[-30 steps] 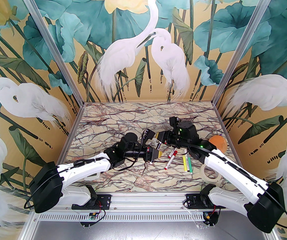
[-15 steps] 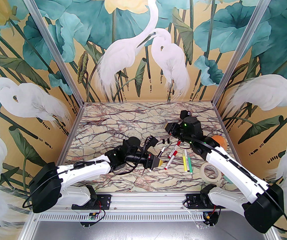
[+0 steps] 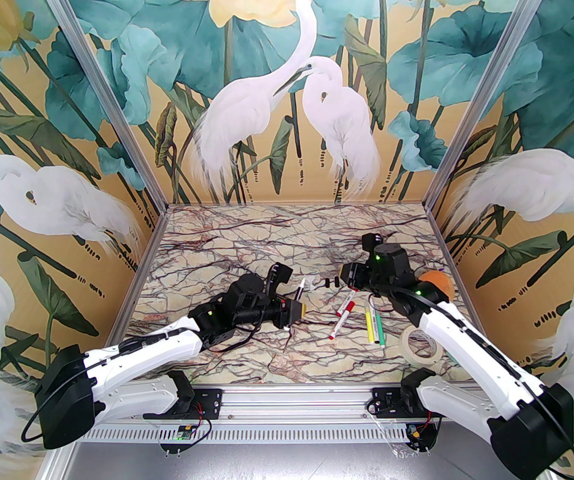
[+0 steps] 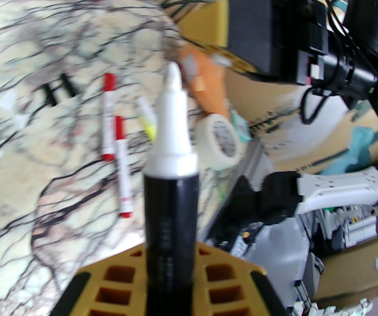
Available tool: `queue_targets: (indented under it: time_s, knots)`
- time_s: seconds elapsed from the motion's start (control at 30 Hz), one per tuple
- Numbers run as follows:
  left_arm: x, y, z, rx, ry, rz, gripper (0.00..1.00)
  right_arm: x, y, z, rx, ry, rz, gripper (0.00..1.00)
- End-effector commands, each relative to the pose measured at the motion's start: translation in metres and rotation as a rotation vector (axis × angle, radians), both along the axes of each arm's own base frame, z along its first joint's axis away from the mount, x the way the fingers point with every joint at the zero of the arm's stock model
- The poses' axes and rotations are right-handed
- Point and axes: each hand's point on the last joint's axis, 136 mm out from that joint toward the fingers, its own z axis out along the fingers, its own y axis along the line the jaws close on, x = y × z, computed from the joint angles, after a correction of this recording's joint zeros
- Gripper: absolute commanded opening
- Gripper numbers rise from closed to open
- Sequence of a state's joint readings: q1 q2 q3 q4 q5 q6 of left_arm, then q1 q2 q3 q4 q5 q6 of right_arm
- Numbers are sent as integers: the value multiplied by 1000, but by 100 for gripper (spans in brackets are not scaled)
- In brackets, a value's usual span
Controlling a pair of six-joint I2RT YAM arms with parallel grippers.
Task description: Open the pen caps
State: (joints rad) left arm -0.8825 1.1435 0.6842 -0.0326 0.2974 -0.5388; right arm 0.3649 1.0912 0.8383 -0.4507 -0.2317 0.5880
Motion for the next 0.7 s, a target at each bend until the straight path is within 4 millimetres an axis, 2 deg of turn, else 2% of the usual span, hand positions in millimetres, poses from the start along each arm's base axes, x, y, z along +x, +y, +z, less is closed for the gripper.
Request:
queue_targets:
  time_s: [0.0,0.17,0.37,0.67]
  knots:
    - [4,13,-3,24,3,58,0,0,-11,-30,-70,93,40,16]
    - [1,18,-4,30,5,61,0,23,-20,-58,-120,176,38,16]
    - [-1,19,-1,22,2,60,0,52,-20,-86,-149,237,53,17]
    - [-2,17,7,0,1,45,0,75,-19,-117,-200,321,54,17]
